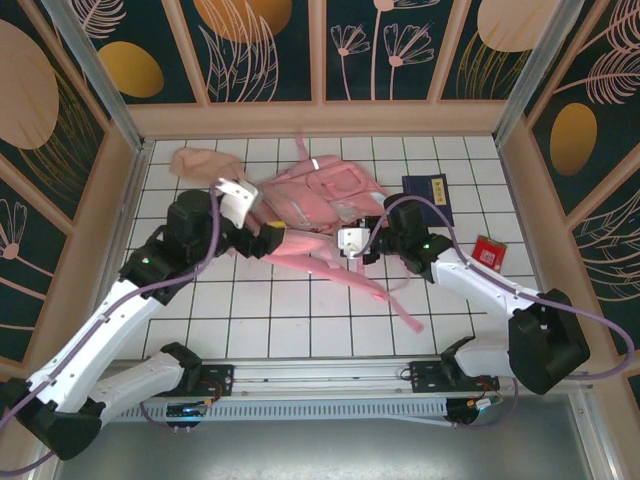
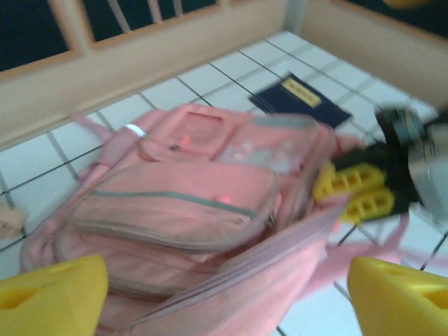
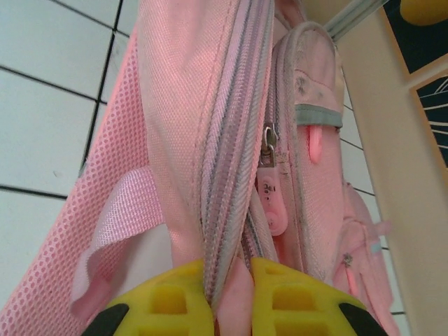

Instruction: Pack the student bag

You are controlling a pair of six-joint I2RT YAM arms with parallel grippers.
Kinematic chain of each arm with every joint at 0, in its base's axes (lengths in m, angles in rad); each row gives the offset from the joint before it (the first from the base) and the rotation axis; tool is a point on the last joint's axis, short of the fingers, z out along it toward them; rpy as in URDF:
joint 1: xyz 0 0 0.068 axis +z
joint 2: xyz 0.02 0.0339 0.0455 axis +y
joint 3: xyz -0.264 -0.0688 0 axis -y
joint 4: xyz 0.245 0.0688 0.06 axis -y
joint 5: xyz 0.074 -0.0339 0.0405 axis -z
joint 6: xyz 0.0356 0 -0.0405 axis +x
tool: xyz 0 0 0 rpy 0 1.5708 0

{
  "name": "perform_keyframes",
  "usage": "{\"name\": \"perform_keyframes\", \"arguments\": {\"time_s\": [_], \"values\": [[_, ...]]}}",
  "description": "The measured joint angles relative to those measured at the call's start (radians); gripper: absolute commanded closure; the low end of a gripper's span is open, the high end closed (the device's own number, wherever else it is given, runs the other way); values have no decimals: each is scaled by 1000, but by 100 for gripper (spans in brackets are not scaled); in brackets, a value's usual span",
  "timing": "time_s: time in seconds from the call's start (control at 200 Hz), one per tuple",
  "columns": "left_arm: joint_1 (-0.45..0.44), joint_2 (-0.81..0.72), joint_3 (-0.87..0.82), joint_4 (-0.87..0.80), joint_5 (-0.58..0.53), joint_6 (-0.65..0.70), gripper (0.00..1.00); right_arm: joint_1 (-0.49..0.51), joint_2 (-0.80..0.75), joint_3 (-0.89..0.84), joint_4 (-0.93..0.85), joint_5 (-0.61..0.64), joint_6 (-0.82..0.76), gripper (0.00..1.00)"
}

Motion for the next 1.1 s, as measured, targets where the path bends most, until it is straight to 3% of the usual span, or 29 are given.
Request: {"name": "perform_keyframes", "arguments": {"time_s": [0.21, 0.295, 0.335, 0.39, 0.46, 0.49, 0.551, 0.636, 0.696, 0.891, 0.966, 1.101], "values": [[-24, 128, -195, 151, 77, 393, 15, -9, 6, 17, -58, -2, -125, 100], [-26, 161, -232, 217, 75, 512, 21, -9, 2, 4, -66, -1, -146, 100], [-26, 174, -243, 246, 73, 560, 32, -9, -5, -8, -66, 2, -154, 100], [-29, 193, -257, 280, 73, 614, 55, -10, -15, -26, -66, 5, -154, 100], [-47, 219, -269, 301, 74, 660, 81, -20, -27, -54, -39, 11, -131, 80], [-55, 229, -269, 306, 74, 669, 99, -25, -33, -69, -21, 15, -111, 73], [-62, 246, -269, 319, 69, 670, 100, -35, -50, -100, 24, 18, -40, 60], [-62, 253, -269, 319, 66, 629, 100, -45, -101, -121, 101, 40, 180, 39], [-62, 251, -270, 319, 75, 592, 100, -49, -145, -120, 154, 64, 349, 35], [-62, 194, -335, 376, 88, 434, 100, -79, -269, -21, 70, 243, 1033, 36], [-62, 173, -348, 379, 85, 376, 100, -132, -280, 27, -65, 301, 1333, 36], [-62, 153, -349, 393, 68, 258, 100, -272, -254, 73, -340, 291, 1823, 35]]}}
